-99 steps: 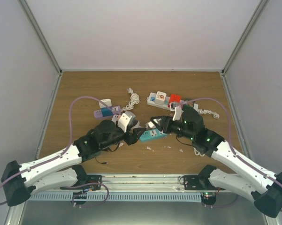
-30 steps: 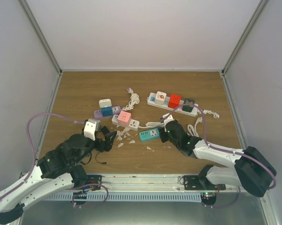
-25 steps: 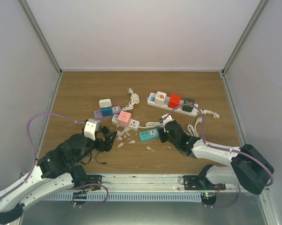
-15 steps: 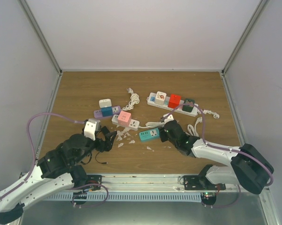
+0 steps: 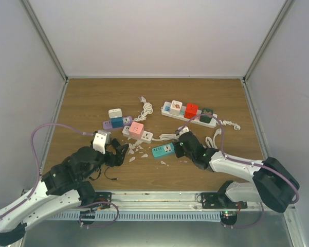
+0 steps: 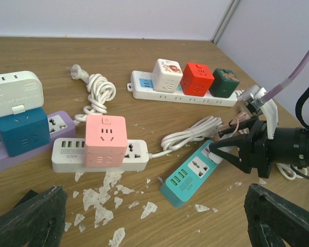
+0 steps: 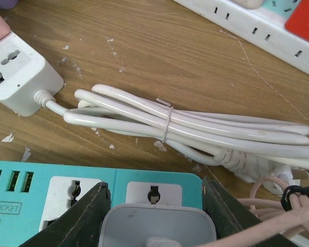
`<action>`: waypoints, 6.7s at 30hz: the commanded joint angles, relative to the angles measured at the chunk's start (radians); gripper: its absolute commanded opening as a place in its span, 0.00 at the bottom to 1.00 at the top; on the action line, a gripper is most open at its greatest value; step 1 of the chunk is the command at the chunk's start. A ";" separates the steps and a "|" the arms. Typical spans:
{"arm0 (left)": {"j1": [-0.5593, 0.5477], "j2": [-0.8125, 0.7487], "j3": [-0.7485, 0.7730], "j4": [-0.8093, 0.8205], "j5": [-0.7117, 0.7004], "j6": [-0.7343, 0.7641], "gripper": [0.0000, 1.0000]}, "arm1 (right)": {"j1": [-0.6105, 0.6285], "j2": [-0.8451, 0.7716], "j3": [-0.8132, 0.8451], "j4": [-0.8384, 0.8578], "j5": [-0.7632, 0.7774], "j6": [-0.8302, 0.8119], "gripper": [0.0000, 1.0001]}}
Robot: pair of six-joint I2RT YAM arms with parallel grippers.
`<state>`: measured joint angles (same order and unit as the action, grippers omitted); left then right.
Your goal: Insert the plug
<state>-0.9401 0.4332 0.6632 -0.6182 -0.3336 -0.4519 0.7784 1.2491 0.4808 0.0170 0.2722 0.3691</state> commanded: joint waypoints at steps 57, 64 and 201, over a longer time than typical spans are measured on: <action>0.005 0.134 0.020 0.122 0.172 -0.068 0.99 | 0.221 -0.103 0.300 -0.350 0.231 0.306 0.92; 0.009 0.271 -0.030 0.185 0.043 -0.148 0.99 | 0.213 -0.205 0.278 -0.399 0.217 0.336 0.89; 0.271 -0.039 -0.065 0.515 0.156 0.090 0.99 | -0.024 0.219 0.880 -0.181 -0.498 0.021 0.01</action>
<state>-0.6632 0.3779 0.4667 0.1139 -0.0166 -0.1776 0.7918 1.4475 1.3533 -0.2478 -0.1928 0.4828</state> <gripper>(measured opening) 0.990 0.288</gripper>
